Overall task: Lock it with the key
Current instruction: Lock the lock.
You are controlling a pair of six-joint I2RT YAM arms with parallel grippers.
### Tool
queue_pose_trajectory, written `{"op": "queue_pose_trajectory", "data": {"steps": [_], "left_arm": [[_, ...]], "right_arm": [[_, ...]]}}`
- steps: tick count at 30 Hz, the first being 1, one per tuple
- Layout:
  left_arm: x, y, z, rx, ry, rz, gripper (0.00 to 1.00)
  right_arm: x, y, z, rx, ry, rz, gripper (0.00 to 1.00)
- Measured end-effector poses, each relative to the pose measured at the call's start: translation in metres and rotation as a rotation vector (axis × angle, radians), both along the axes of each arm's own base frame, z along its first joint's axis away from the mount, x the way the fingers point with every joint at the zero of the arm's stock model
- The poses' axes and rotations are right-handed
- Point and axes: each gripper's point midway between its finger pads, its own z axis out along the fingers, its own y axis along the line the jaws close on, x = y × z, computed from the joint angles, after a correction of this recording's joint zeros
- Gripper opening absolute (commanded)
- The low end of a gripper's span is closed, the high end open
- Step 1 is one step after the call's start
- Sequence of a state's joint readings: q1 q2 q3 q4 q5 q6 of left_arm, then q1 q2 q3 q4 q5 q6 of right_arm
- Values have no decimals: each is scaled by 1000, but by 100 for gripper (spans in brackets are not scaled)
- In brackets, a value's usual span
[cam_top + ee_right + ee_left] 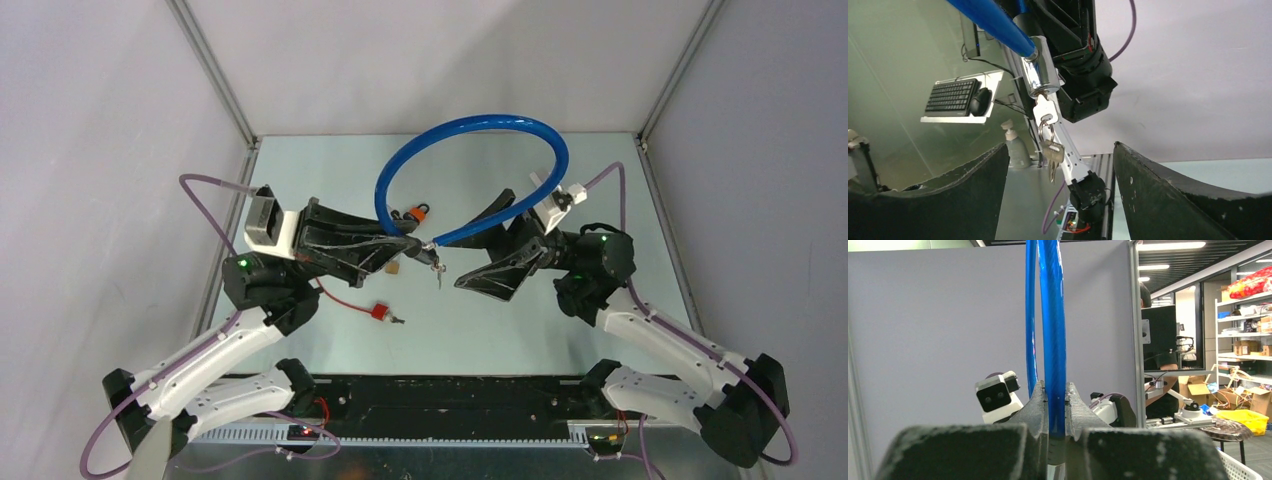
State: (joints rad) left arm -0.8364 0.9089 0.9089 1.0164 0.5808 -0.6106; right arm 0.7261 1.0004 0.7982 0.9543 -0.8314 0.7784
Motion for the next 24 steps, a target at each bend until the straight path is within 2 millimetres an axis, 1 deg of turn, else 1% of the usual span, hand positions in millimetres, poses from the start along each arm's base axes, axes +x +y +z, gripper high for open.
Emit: {"op": "queue_pose_trajectory", "data": {"steps": [1, 2, 3, 5, 7, 12, 14, 16, 17, 22, 24], "left_arm": [[-1, 0, 1, -3, -2, -4, 0], [-2, 1, 1, -6, -4, -6, 0], [-3, 1, 1, -7, -6, -8, 0], [-4, 1, 2, -10, -7, -15, 0], [-5, 1, 2, -9, -7, -22, 0], [-4, 0, 2, -6, -3, -24, 0], [-4, 0, 2, -7, -3, -24, 0], [-4, 0, 2, -7, -3, -24, 0], [-4, 0, 2, -7, -3, -24, 0], [-3, 0, 3, -12, 4, -20, 0], [-2, 0, 3, -14, 6, -19, 0]], "right_arm": [[-1, 2, 0, 2, 0, 14, 78], [-2, 6, 1, 1, 1, 29, 75], [-2, 9, 2, 0, 4, 41, 70], [-2, 16, 4, -3, 9, 62, 63], [-2, 20, 6, -1, 15, 77, 59], [-2, 22, 13, 19, 17, 99, 58], [-3, 22, 17, 30, 11, 105, 55], [-4, 22, 20, 35, 7, 111, 47], [-5, 22, 21, 36, 3, 114, 42], [-12, 23, 26, 30, -23, 138, 28], [-15, 23, 26, 23, -30, 148, 21]]}}
